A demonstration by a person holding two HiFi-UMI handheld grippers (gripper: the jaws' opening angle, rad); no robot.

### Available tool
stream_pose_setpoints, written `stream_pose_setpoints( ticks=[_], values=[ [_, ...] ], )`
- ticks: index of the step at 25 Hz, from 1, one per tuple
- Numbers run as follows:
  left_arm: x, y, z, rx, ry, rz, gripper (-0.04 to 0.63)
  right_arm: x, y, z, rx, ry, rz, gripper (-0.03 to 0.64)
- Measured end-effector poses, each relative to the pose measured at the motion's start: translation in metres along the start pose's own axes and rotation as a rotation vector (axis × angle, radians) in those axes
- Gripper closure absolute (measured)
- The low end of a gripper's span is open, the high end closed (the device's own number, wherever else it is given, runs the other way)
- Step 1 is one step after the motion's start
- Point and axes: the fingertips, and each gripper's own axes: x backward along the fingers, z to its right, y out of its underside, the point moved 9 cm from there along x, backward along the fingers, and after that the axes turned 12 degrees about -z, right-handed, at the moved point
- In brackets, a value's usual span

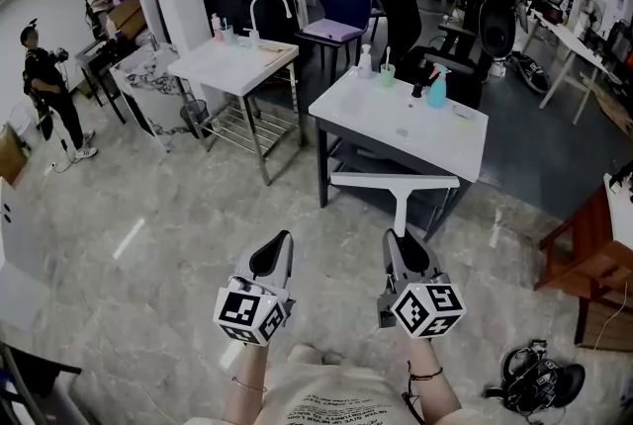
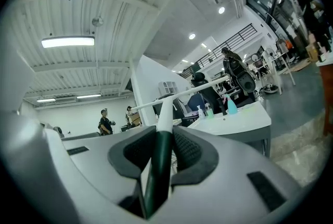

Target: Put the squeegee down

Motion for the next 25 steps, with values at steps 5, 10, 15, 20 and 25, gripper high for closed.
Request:
stream_pose_setpoints(
  ticks=[5, 10, 15, 20, 25],
  values=[
    [0.004, 0.008, 0.000, 0.015, -0.016, -0.013, 0.574, -0.002, 0.001, 0.001, 0.019, 0.010, -0.003, 0.519],
    [-0.003, 0.007, -0.007, 0.023, -0.023, -0.005, 0.574, -0.011, 0.001, 0.004, 0.011, 0.008, -0.001, 0.518],
    [-0.017, 0.006, -0.015, 0.024, -0.019, -0.005, 0.574, -0.026, -0.001, 0.009, 0.007, 0.008, 0.002, 0.518],
    [-0.041, 0.006, -0.032, 0.018, -0.018, -0.016, 0.574, -0.051, -0.001, 0.020, -0.012, 0.024, -0.001, 0.519],
    [-0.076, 0.005, -0.060, 0.022, -0.011, -0.020, 0.574, -0.094, -0.004, 0.030, -0.022, 0.032, -0.010, 0.519]
  ],
)
